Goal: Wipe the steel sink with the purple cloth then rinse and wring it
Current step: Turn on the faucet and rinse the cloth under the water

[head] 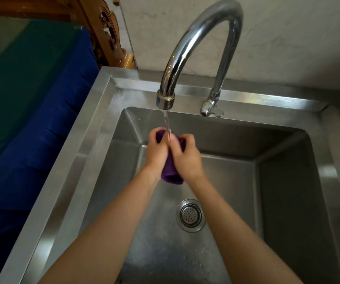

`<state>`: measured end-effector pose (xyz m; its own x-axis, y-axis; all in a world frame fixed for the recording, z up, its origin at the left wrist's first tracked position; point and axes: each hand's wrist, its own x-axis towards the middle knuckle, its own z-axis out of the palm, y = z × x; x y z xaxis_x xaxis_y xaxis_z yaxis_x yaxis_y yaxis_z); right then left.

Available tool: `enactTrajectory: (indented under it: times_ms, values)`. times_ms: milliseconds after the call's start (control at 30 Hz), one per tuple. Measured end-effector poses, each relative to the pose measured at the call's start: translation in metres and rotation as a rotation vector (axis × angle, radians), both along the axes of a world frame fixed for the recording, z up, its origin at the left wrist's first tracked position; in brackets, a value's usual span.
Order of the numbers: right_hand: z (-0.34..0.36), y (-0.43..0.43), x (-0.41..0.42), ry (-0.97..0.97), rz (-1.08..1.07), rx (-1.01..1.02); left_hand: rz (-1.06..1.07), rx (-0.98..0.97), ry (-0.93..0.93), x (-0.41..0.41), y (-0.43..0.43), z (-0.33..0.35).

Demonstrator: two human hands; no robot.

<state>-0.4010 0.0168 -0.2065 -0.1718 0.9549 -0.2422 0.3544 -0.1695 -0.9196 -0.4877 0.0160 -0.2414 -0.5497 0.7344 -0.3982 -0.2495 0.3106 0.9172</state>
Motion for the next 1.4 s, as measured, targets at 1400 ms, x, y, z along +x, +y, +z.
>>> enactTrajectory:
  times_ms: [1400]
  values:
    - [-0.003,0.016,-0.008,-0.588,0.194,0.226,0.033,-0.217,-0.488,0.012,-0.011,-0.012]
